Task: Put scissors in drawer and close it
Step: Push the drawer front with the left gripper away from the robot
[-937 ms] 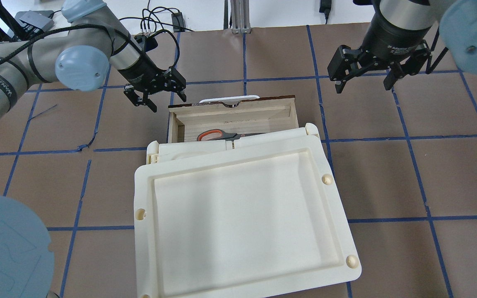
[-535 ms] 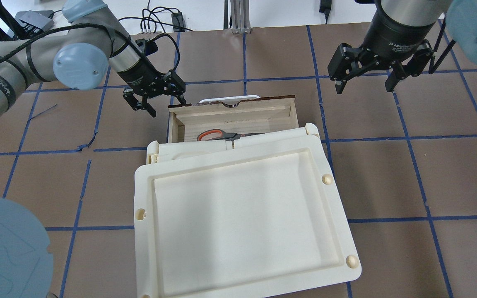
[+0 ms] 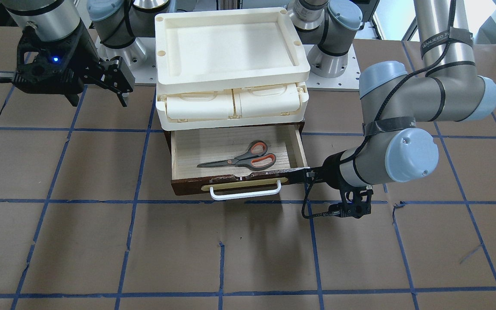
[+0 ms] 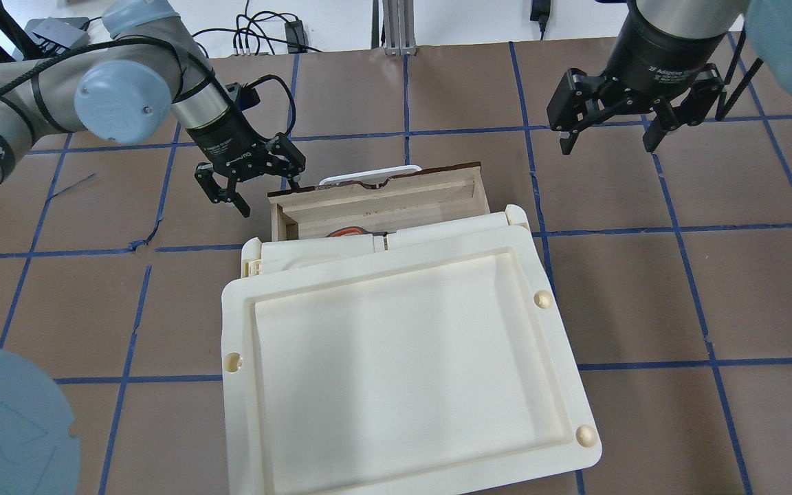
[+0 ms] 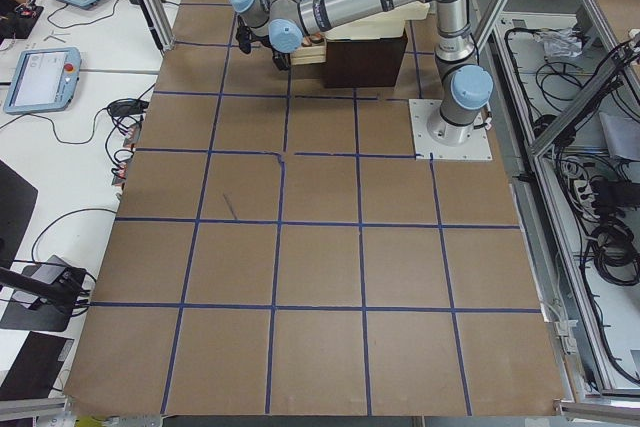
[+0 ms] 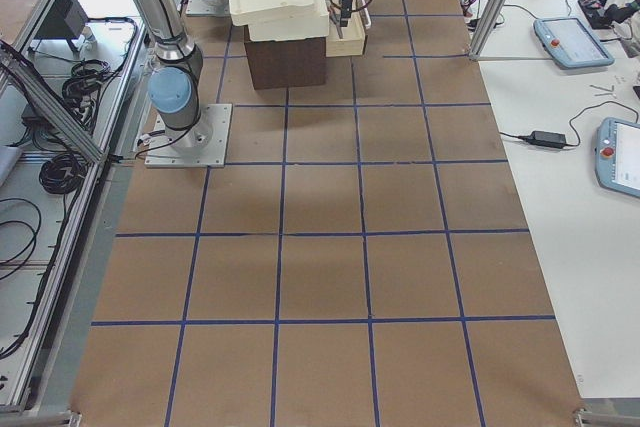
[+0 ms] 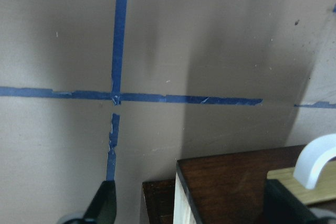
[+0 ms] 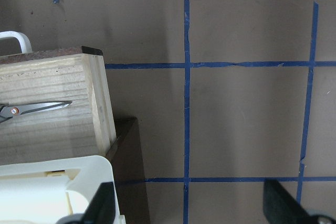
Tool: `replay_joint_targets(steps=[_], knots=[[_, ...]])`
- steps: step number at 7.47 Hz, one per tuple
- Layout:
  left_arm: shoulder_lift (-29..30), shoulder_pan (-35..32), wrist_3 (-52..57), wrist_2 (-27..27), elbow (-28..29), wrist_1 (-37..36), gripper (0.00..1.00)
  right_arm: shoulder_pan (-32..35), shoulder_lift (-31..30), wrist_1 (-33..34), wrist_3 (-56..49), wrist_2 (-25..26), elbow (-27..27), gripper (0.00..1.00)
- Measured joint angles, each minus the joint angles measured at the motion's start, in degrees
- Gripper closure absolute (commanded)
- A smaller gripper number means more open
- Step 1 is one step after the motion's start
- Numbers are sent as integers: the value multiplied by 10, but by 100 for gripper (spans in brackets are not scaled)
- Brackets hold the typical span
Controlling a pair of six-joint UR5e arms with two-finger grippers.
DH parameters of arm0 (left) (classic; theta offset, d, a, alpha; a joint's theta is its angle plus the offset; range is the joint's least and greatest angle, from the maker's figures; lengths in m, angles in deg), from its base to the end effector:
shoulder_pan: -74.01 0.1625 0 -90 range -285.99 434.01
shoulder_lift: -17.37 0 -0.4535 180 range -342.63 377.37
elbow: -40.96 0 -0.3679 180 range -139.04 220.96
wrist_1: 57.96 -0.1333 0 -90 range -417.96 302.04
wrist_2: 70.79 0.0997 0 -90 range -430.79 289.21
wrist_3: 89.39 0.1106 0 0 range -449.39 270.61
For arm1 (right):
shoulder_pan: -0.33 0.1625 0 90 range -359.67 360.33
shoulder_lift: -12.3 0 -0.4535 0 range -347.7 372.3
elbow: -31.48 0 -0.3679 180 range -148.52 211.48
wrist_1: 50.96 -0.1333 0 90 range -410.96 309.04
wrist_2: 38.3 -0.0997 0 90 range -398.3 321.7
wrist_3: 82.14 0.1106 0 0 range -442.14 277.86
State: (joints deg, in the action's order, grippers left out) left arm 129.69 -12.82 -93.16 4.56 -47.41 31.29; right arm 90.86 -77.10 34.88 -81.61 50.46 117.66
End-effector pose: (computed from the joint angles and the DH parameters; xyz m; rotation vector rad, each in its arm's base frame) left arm -0.1293 -0.5817 0.3174 0.2365 -2.8378 -0.5024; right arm 0.1400 -0.4687 0.5244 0.0003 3.1200 0.0259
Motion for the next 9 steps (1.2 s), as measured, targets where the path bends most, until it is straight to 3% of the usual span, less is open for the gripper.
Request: replay_joint_targets(steps=[9], knots=[[-17,0,-53,0,-5,141,0,-2,2,-1,-1,0,3,0]])
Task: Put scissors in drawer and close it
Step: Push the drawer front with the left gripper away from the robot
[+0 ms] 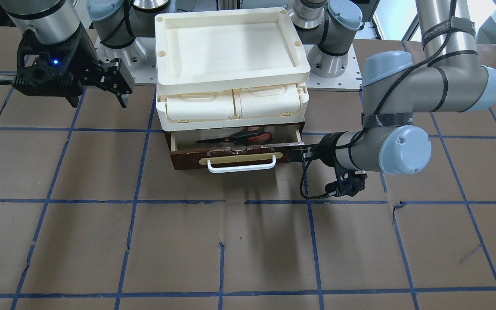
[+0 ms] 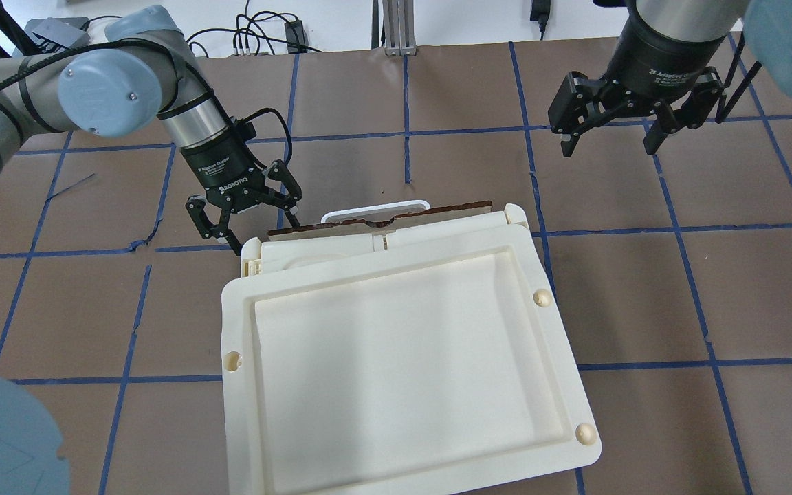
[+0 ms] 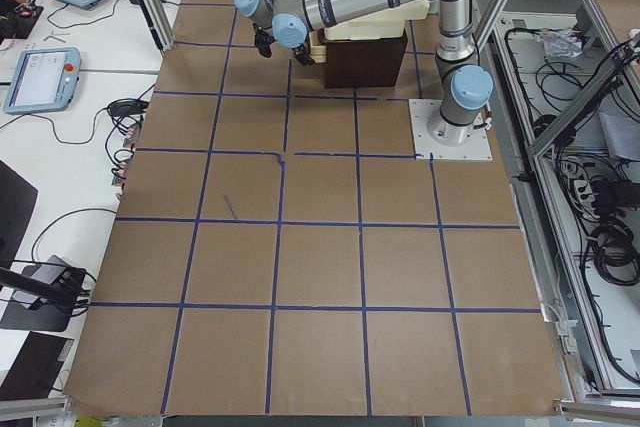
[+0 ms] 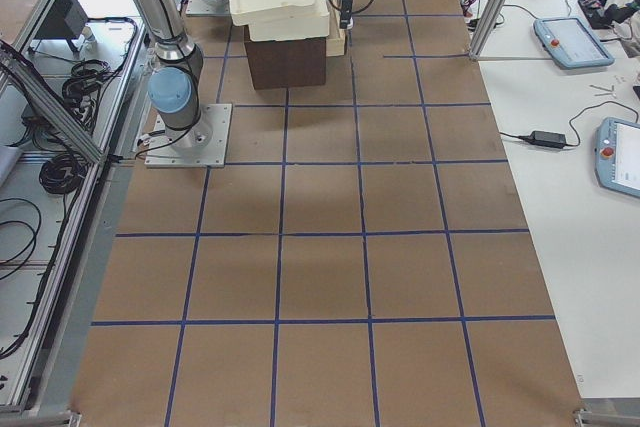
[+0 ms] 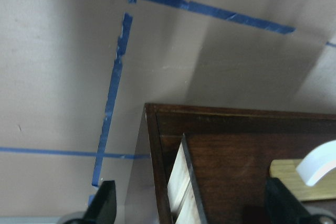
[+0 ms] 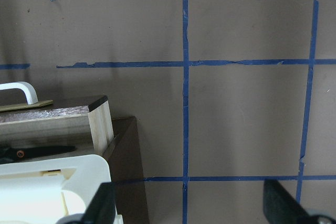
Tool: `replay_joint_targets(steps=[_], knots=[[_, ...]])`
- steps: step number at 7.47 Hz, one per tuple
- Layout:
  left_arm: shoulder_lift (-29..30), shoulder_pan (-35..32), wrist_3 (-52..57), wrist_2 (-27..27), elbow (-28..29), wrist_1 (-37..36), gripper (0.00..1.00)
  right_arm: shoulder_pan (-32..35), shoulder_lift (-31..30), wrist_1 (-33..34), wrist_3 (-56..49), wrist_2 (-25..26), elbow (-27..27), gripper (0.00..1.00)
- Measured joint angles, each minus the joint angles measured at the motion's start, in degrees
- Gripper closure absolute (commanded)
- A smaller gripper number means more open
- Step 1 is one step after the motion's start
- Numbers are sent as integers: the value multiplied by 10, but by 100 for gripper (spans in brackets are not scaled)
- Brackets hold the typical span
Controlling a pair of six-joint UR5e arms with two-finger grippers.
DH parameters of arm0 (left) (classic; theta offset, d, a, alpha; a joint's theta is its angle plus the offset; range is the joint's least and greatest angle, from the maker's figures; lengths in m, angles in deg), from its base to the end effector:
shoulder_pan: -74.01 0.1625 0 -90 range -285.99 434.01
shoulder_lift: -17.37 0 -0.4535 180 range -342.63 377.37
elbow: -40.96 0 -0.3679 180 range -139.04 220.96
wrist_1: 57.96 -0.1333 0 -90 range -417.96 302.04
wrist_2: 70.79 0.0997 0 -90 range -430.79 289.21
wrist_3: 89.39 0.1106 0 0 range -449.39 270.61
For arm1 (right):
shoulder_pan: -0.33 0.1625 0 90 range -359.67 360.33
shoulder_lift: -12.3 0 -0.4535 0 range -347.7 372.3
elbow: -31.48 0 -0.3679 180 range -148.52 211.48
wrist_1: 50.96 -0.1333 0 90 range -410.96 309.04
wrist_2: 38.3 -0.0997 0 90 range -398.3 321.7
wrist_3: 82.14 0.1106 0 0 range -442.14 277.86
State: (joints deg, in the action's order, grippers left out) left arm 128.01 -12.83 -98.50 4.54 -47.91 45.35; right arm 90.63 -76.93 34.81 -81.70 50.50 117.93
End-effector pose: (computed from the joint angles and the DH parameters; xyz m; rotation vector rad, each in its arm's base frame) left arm -0.1317 -0.5405 0.3201 0.4048 -2.7724 -0.8422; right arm 0.1381 -0.4697 0.5207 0.0042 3.1206 0.0397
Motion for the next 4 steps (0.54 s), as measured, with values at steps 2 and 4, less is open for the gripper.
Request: replay_joint_targets(steps=[2,4], knots=[[-1,-1,-1,-1,-1,29,0,0,0,-1,0,0,0,0],[-2,-1,0,-4,-2,52,0,0,0,-2,0,-1,1,0]])
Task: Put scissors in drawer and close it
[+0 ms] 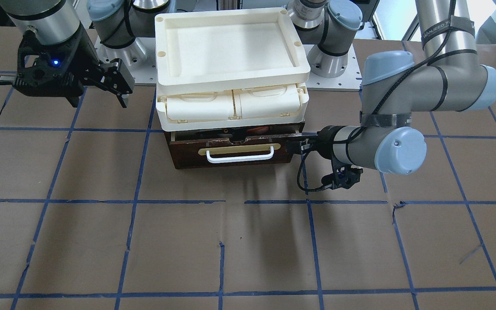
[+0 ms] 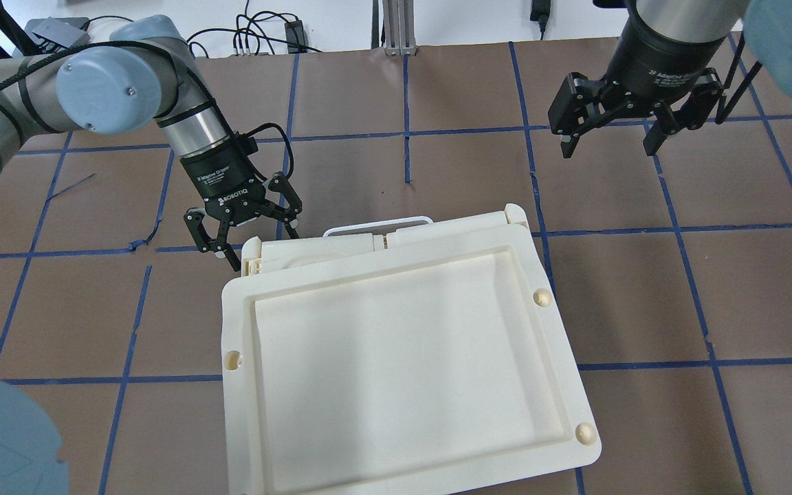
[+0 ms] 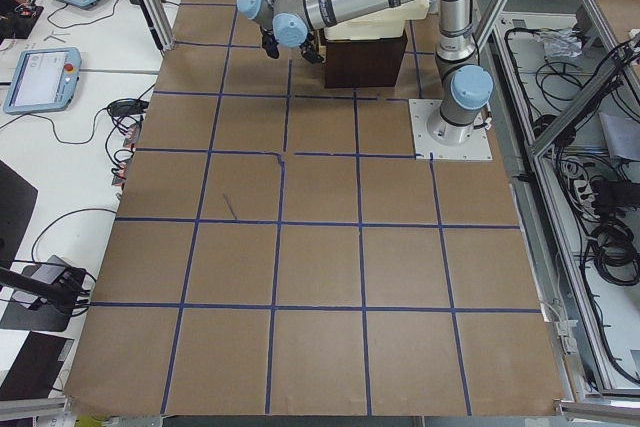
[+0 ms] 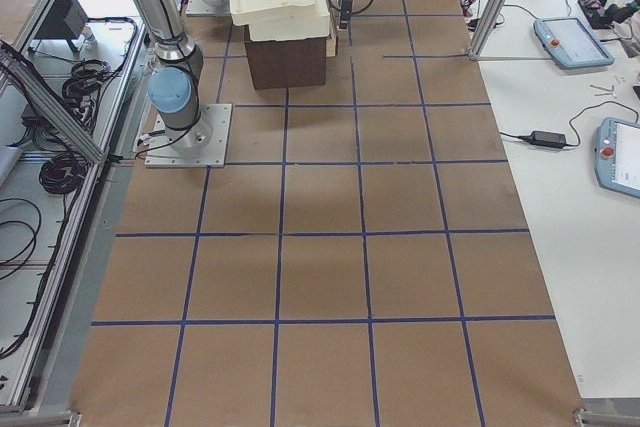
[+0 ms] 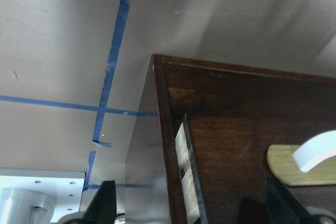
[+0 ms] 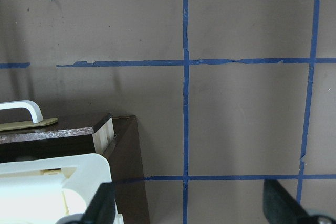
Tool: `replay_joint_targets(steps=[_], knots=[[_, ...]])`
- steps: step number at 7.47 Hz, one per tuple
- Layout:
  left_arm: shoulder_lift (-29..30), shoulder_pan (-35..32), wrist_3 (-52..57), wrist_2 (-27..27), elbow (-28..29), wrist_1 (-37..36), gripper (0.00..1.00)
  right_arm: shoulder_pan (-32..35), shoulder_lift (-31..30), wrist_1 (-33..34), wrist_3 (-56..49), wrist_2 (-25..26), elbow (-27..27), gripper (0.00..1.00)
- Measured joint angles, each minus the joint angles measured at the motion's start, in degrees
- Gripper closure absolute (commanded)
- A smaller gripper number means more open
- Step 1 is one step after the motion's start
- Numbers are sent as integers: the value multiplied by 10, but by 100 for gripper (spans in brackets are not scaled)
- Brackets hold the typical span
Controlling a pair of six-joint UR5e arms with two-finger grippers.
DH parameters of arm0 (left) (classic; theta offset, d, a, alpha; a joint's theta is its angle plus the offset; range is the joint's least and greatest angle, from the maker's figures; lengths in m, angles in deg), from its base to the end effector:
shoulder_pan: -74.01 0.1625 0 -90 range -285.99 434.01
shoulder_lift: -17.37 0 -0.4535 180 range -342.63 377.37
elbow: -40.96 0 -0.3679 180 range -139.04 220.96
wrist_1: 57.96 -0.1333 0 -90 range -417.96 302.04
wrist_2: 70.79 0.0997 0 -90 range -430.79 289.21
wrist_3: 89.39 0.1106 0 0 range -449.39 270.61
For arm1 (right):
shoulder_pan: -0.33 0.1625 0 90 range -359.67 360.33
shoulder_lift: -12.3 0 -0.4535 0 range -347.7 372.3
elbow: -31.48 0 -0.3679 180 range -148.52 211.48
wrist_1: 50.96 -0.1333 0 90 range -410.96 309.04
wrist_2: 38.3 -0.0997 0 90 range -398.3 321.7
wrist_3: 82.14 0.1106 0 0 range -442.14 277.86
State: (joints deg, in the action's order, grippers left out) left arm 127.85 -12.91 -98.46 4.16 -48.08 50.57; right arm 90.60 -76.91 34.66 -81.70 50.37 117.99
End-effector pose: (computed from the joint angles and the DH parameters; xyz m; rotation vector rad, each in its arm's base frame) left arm -0.1339 -0.5261 0.3189 0.4171 -2.7309 -0.9693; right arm 0.1381 -0.4695 0.5198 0.0052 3.1182 0.0459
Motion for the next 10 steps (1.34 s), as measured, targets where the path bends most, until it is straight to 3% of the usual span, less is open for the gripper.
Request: replay_joint_targets(steps=[6,7,10], knots=[[-2,0,8,-2,-10,7,0,-1,0,0,-4,-3,1,0],[-6,0,7,0,-3,-16,0,-1,0,0,-5,-1,1,0],[-52,2,18,22,13,-175,0,0,-2,-2,-4,3,-2,0]])
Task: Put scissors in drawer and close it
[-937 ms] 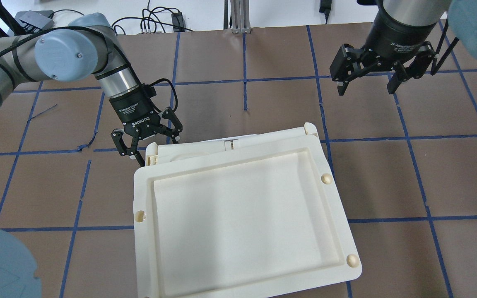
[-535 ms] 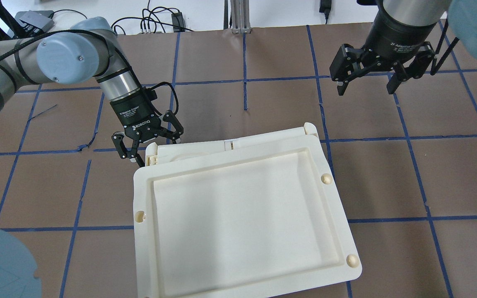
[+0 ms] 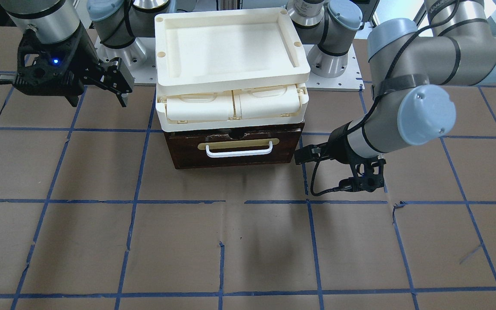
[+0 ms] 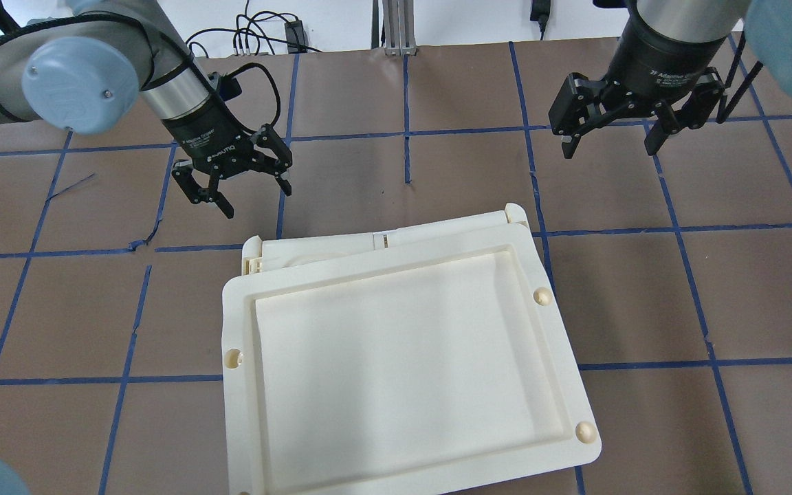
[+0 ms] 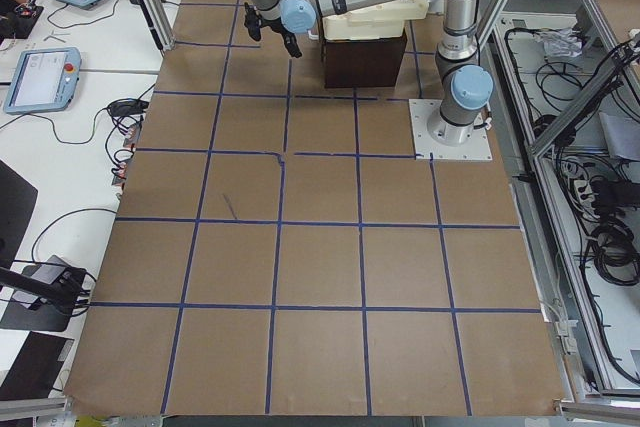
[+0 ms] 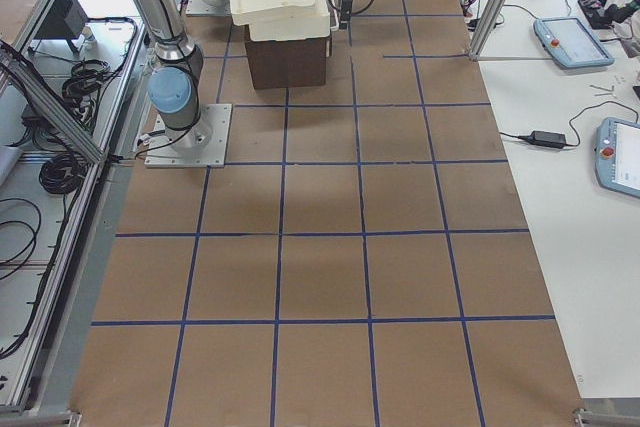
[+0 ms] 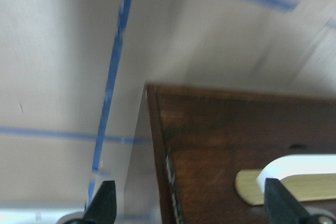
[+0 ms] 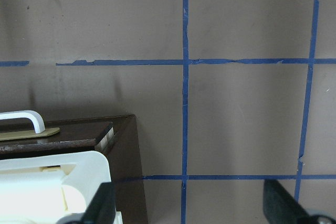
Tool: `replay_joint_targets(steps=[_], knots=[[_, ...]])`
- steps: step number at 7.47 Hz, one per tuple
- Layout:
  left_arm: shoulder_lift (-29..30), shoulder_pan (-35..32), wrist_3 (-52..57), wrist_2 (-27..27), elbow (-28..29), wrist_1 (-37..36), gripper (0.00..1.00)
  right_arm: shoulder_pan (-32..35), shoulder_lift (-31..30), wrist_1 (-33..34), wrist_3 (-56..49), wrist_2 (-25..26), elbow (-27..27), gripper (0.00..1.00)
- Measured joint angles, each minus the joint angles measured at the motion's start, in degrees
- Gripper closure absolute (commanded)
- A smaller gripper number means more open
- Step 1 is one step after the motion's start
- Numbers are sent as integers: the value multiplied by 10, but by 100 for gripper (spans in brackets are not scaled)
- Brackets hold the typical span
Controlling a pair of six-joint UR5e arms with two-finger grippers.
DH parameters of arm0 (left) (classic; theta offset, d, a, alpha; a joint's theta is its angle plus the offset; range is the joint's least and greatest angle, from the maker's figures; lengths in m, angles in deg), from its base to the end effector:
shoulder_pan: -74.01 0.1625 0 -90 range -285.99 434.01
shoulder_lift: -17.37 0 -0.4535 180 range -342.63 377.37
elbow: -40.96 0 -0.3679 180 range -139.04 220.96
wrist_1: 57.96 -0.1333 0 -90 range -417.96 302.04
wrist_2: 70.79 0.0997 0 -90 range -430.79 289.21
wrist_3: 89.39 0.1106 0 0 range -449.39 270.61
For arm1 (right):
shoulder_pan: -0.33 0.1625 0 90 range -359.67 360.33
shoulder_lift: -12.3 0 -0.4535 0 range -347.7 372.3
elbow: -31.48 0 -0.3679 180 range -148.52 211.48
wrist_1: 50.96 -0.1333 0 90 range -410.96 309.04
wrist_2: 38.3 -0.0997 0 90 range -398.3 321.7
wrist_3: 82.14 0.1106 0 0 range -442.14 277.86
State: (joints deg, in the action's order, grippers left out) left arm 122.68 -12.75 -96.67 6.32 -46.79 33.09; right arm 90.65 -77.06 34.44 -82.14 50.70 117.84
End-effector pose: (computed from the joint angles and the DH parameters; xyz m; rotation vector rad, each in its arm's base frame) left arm -0.1267 -0.5566 0.3879 0.3066 -2.8873 -0.3706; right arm 0.1378 -0.4683 0.5219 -0.0083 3.1239 0.0437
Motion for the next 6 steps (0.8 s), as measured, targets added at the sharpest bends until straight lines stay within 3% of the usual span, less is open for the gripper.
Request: replay_joint_targets(steps=[3,6], knots=[[-47,3,26,95,27,-40,0,-2,0,-10,-1,0,-4,0],[-61,27,42,110,24,-41,0,-2,0,-11,-3,0,-4,0]])
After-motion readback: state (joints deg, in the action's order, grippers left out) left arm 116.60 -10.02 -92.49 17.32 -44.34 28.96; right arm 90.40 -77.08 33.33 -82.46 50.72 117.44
